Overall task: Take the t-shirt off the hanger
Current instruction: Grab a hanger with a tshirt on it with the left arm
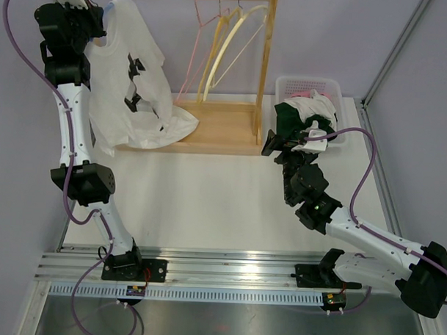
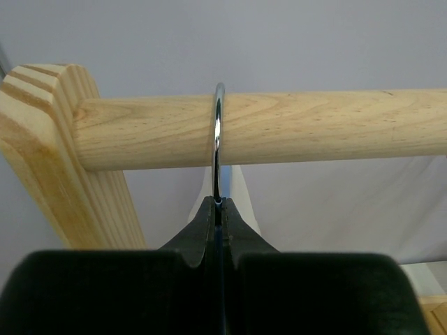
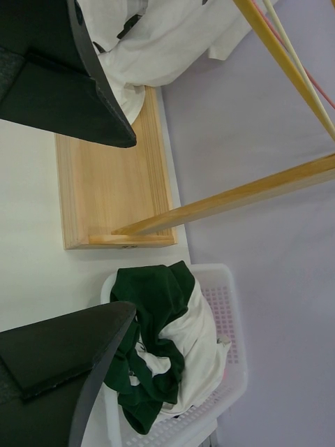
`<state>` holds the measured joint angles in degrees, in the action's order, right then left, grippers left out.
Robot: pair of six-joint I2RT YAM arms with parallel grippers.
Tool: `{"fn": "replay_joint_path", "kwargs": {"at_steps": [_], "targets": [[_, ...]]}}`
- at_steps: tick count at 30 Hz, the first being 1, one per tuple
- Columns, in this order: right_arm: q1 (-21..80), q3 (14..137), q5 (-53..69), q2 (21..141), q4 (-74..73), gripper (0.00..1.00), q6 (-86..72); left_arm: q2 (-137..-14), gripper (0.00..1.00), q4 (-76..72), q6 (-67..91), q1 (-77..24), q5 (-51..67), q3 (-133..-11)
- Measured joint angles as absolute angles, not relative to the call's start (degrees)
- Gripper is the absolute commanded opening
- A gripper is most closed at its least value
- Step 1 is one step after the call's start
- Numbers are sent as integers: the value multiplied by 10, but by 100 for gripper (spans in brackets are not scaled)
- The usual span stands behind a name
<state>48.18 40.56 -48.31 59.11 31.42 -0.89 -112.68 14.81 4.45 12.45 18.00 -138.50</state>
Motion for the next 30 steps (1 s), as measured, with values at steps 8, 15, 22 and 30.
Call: {"fn": "replay_joint_path", "kwargs": {"at_steps": [8,15,22,30], "targets": [[480,406,-483,591,303,100,-10,-1127,0,140,62,124,182,-1385],[480,406,-483,589,301,99,-12,-1127,0,130,77,124,183,-1388],[480,406,-483,589,301,99,-13,-1126,0,121,90,124,188,-1389],[480,406,-483,589,296,99,-13,-1117,0,114,102,124,190,-1389]]}}
